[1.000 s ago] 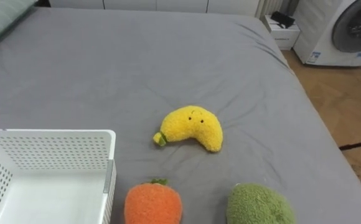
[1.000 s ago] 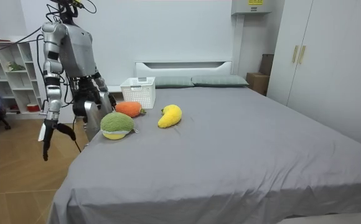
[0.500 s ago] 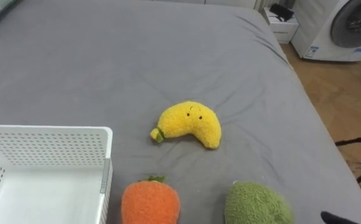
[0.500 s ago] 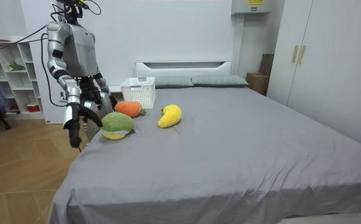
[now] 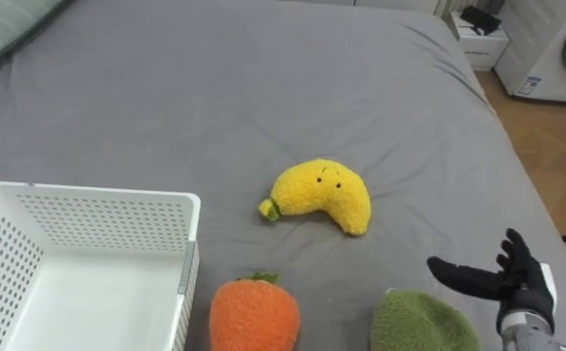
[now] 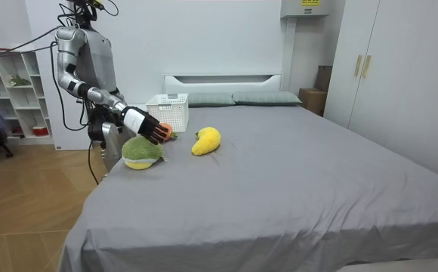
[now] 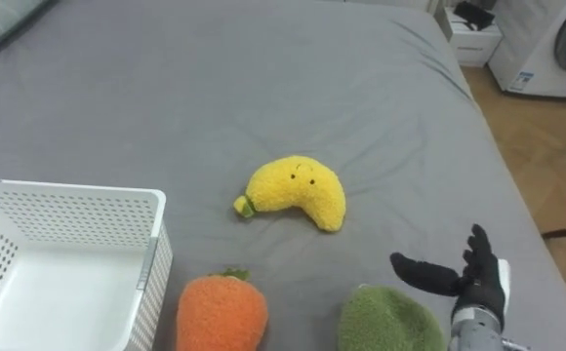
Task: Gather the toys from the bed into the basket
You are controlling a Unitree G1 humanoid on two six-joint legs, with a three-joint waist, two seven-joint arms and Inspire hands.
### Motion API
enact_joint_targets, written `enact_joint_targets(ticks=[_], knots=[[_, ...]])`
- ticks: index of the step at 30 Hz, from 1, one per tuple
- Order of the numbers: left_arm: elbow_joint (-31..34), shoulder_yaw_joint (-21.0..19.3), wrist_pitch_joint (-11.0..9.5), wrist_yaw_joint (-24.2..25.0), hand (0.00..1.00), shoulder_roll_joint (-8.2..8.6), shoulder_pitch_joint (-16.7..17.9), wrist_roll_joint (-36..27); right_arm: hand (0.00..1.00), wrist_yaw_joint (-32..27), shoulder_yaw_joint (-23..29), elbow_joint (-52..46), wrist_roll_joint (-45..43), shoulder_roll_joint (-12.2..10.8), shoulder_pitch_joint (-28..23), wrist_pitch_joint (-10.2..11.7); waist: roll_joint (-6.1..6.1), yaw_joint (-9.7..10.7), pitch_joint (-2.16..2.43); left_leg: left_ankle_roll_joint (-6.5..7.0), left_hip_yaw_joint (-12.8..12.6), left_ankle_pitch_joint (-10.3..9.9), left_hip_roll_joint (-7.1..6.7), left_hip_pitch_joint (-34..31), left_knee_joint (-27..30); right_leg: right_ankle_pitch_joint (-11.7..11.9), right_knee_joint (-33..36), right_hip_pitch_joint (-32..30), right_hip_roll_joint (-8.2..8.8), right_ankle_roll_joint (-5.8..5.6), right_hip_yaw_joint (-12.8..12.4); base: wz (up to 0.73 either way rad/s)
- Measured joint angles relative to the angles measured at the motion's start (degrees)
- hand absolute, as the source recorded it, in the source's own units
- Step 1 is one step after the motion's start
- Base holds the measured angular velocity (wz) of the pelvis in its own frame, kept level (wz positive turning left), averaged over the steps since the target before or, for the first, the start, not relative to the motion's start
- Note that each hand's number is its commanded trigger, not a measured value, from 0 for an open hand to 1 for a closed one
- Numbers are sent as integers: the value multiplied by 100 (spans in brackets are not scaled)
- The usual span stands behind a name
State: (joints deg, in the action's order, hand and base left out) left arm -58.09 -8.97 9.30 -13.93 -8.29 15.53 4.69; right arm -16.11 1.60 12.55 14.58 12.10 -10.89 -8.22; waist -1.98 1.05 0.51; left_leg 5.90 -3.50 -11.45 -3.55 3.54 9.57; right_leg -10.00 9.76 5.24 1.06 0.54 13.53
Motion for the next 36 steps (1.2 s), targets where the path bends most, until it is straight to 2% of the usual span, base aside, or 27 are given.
enact_joint_targets(ticks=[7,11,16,21,25,27,36], knots=[[66,247,65,76,0,13,120,7,0,422,-203,41,-372,-99,-8,-3,-25,4,-14,-1,60,0,-4,1,24,6,-4,36,1,6,62,4],[67,245,67,116,0,81,172,122,0,761,-265,55,-372,-160,-145,-7,-58,-4,-29,0,76,-4,-6,-8,23,9,-8,33,0,3,74,0],[112,241,120,183,0,73,175,123,0,842,-257,294,-496,-207,-161,-10,-76,27,-27,1,92,-4,-9,-27,32,11,-9,25,2,-1,77,0],[137,236,292,191,0,51,175,129,0,868,-254,742,-590,-204,-173,-184,-116,37,-23,1,103,-3,-9,-25,31,12,-3,28,2,-1,78,0],[198,236,391,216,0,5,183,253,0,895,-256,901,-922,-140,-173,-187,-172,35,-20,1,103,-3,-9,9,32,12,-3,63,2,0,79,0],[209,235,444,221,0,-36,192,355,0,1003,-245,980,-1189,-100,-184,-256,-215,41,-21,1,122,-3,-13,20,38,12,-2,85,-1,0,76,3],[376,155,467,232,0,-37,231,517,0,1141,-198,1118,-2019,-97,-214,-337,-233,60,-25,8,171,-17,-20,8,108,18,0,122,-2,-5,80,1]])
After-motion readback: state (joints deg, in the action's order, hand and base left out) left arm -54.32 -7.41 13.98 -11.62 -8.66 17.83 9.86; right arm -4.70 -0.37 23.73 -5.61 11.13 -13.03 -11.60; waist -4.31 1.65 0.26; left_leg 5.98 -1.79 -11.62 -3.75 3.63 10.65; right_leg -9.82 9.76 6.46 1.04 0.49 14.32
